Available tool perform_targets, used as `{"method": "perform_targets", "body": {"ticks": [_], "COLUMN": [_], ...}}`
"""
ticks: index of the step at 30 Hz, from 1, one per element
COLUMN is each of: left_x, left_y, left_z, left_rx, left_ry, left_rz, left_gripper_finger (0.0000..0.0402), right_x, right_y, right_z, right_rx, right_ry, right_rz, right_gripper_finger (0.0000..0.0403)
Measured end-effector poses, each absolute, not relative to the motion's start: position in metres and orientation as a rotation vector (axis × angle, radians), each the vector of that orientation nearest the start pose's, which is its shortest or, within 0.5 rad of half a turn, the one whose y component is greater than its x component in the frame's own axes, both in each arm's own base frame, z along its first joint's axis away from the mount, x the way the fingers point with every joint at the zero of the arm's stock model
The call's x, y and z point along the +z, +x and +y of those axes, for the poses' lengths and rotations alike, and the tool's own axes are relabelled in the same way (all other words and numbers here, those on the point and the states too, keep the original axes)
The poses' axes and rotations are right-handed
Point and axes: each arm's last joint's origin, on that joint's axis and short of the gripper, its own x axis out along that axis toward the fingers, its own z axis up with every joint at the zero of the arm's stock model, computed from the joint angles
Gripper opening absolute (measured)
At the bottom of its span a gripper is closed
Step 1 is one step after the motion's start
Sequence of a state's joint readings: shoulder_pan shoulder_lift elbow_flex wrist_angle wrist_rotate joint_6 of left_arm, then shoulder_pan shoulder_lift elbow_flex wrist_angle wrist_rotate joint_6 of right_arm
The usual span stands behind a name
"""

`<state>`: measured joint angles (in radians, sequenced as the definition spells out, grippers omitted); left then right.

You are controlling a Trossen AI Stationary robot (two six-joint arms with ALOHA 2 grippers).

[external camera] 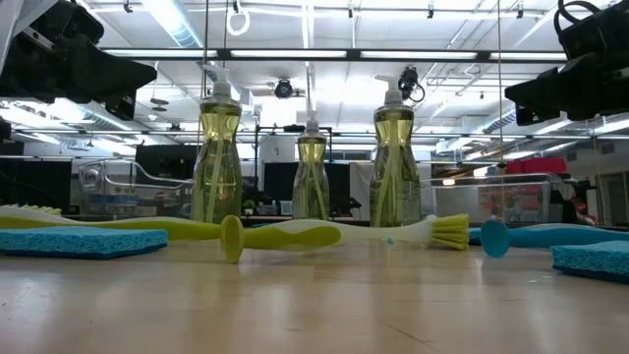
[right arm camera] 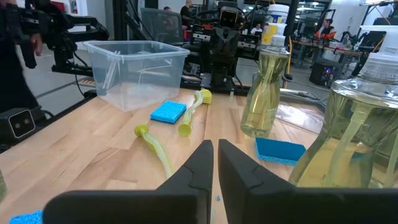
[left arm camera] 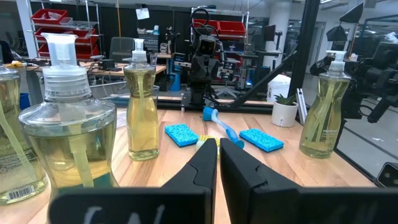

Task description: Pick & Place Kitchen Sink Supplies

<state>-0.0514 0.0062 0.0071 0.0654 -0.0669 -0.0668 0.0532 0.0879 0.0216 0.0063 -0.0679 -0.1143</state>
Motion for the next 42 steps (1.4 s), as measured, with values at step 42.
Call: {"method": "perform_targets", "body": {"ticks": [42], "left_x": [0.1719], "left_y": [0.0973], "left_z": [-0.0031], "left_rx": [0.013], "left_ry": [-0.07], "left_rz": [-0.067], "left_gripper_finger": [0.0026], "right_x": [0.1645], "right_y": [0.1017], "right_z": [0.0074], "right_rx": [0.124], "right_ry": [-0.087], "right_rz": [0.055], "right_gripper_finger": [0.0027]}}
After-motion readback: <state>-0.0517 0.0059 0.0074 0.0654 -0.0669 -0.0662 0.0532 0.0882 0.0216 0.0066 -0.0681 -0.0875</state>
